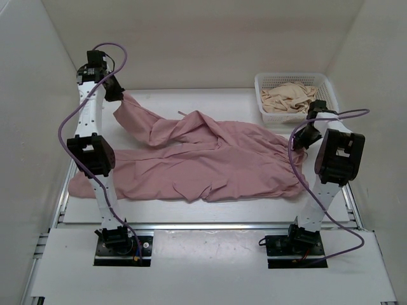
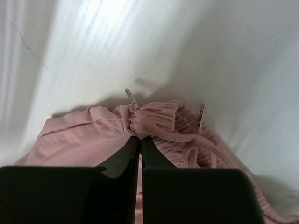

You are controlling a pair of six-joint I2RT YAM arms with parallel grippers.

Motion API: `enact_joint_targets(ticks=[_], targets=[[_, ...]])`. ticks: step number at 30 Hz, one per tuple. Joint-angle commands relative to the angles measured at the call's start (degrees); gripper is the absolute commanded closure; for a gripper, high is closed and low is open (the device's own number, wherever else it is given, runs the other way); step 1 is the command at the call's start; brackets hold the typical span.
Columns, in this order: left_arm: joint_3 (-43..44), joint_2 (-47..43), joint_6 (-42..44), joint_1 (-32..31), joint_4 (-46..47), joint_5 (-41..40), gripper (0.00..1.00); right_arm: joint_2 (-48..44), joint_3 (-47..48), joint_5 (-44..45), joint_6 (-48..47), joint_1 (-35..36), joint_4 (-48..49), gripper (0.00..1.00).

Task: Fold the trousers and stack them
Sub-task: Flatten the trousers out

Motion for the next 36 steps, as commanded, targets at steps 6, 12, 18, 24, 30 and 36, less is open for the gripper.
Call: enact_joint_targets(ticks=[6,12,18,24,30,36], targets=[[3.25,-10.20,0.60,8.21,0.23,2.36,0.90,-17.95,-9.21,10.78,0.47,-0.61,0.34,1.00],[5.81,-6.87,-0.45,11.11,1.37,5.70,0.90,-19.72,-11.41,13.16,-0.24,-2.28,0.34,1.00],[12.62,6.83,0.15,12.26,-0.36,10.43,0.54,-19.72,-12.47,12.28,-0.76,-2.82,1.39,1.00],[4.86,5.99,1.29,12.26,1.53,11.61,0.00,-16.90,-10.11,10.79,-1.81,-2.82,1.39,1.00],[-5.17,0.97,3.32,11.73,2.07,6.86,0.23,-16.38,-9.57,9.65,-2.35,-2.29,1.39,1.00],[-6.68,4.64,0.69,9.45,-0.47,0.36,0.51,-16.38,-9.57,8.24,-2.87,-1.15,1.92,1.00]])
